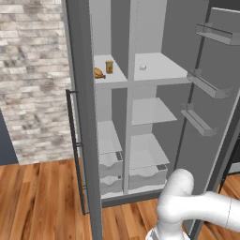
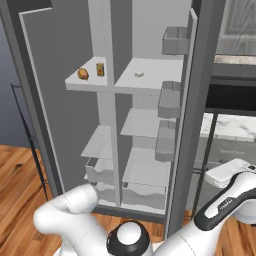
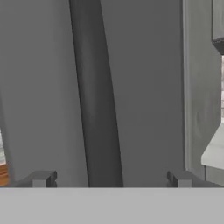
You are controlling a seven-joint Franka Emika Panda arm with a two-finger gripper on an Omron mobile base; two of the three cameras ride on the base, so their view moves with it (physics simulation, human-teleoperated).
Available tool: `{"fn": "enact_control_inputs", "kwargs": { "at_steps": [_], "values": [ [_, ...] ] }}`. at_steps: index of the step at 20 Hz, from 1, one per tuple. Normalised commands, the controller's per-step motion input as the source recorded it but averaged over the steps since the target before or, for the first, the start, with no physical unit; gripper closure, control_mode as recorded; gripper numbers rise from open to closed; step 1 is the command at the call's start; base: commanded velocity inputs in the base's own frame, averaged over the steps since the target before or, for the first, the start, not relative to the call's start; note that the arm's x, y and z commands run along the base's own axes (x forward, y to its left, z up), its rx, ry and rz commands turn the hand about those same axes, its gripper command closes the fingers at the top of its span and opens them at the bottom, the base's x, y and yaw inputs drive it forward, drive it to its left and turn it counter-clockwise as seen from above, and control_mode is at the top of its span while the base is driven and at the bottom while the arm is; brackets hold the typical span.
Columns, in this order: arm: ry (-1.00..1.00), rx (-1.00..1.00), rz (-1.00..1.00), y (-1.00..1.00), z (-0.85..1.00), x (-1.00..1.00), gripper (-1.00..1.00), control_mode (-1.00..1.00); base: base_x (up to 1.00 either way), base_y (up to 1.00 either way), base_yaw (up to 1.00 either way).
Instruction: There's a chicken drumstick in the fridge that needs to be moved to the freezer for freezing. Pick up the chicken drumstick from the fridge, place it on any shelf in the freezer, and close the fridge and freezer doors when done.
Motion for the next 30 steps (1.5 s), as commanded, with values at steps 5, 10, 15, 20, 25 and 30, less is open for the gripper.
{"fn": "enact_control_inputs", "kwargs": {
  "at_steps": [5,10,15,20,25,30],
  "values": [
    [-0.03,0.0,0.05,-0.01,-0.28,0.16,-1.0,-1.0,0.0,0.0,0.0],
    [-0.05,0.0,0.02,-0.12,-0.16,0.08,-1.0,-1.0,0.0,0.0,0.0],
    [-0.08,0.0,0.02,-0.07,-0.27,0.11,-1.0,-1.0,0.0,0.0,0.0],
    [-0.02,0.0,0.02,0.0,-0.24,0.08,-1.0,-1.0,0.0,0.0,0.0],
    [-0.06,0.01,0.09,-0.23,-0.1,0.1,-1.0,-1.0,0.0,0.0,0.0],
    [-0.01,0.0,0.08,0.0,-0.24,0.13,-1.0,-1.0,0.0,0.0,0.0]
  ]
}}
